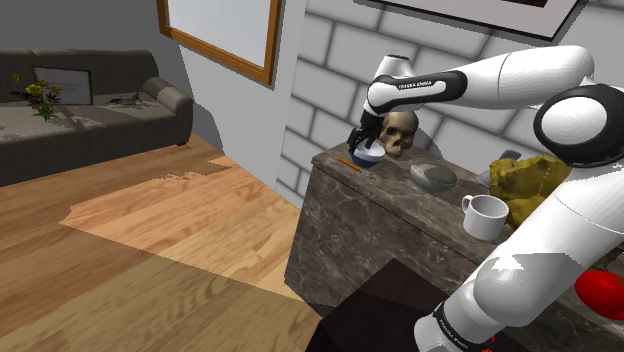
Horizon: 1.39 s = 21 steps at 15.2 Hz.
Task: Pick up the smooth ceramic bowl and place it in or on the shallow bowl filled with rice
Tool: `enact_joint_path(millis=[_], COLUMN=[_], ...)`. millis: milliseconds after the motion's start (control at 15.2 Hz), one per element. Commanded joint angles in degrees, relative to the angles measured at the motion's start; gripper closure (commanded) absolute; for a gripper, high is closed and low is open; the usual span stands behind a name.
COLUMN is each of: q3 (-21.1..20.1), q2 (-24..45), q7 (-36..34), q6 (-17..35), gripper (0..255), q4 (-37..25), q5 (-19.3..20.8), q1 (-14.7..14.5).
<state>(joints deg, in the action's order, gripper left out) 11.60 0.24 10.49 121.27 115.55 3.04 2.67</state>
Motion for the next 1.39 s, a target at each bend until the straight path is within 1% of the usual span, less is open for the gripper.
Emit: enact_joint_path(millis=[0, 528, 594, 1188, 1320], q3=[-0.02, -0.02, -0.02, -0.02, -0.04], q2=[0.65, 0.66, 0.66, 0.66, 0.19], q7=[-0.03, -0.03, -0.03, -0.03, -0.03], q6=[1.09, 1.08, 1.08, 1.09, -0.4], gripper=[0, 0, 255, 255, 255], q4=[0.42, 0.41, 0.41, 0.41, -0.62], q5=[-0.11, -0.11, -0.11, -0.11, -0.04], q1=[-0.02, -0.01, -0.01, -0.01, -0.04])
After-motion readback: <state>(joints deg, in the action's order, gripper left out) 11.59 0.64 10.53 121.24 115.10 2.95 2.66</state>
